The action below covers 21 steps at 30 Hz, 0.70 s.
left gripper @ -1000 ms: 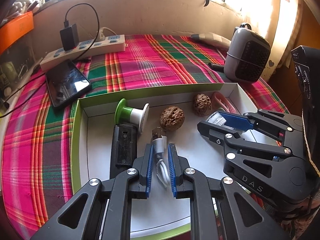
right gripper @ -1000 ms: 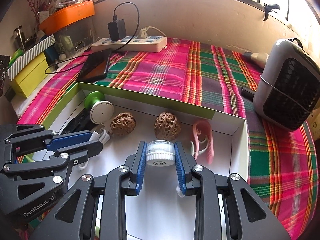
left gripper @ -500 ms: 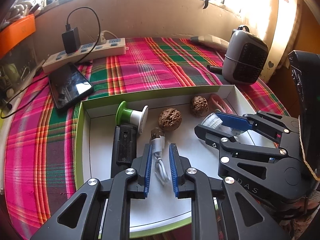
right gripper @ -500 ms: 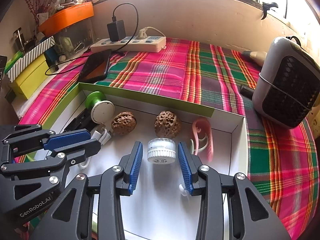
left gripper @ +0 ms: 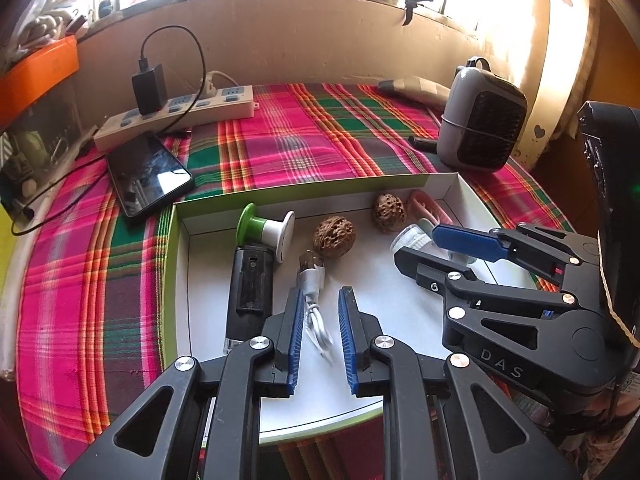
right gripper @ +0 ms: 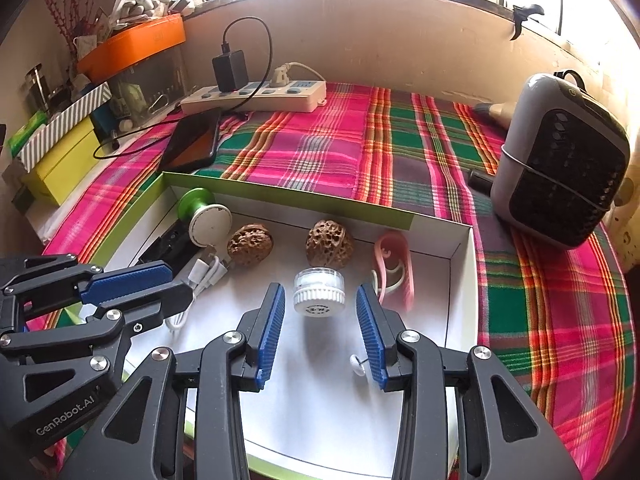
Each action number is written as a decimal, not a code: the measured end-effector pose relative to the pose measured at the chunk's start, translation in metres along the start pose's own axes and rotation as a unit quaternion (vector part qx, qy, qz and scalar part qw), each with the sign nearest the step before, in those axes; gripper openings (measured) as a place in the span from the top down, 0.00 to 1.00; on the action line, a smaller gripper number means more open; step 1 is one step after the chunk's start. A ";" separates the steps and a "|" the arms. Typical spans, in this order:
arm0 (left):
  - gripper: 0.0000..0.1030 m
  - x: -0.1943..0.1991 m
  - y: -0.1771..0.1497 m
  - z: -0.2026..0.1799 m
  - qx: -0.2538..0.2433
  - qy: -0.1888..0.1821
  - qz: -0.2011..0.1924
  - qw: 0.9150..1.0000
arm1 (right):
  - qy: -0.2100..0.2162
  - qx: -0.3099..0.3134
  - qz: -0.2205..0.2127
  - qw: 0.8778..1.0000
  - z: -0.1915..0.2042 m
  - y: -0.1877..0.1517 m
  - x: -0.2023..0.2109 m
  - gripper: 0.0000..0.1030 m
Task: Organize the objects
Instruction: 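Open both tools to drop the jar and cable into the box, then move both tools out of the box toward the black fob and pink clip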
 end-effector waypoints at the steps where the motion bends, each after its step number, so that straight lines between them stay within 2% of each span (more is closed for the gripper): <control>1: 0.84 0.001 0.000 0.000 0.000 0.000 -0.001 1.000 | 0.000 0.000 -0.001 1.000 0.001 0.000 0.001 0.62; 21: 0.84 0.034 -0.016 -0.013 -0.006 -0.003 -0.020 1.000 | 0.003 -0.017 -0.029 0.999 0.005 -0.014 0.040 0.62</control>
Point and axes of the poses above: each gripper's, at about its wrist camera, not at the fingertips, and x roughly against the way its jaws point, z to its left, y to its top, the point moved 4 cm from there along -x, roughly the way its jaws point, and after that the axes turned 1 degree about -y, right-handed, at the moved point
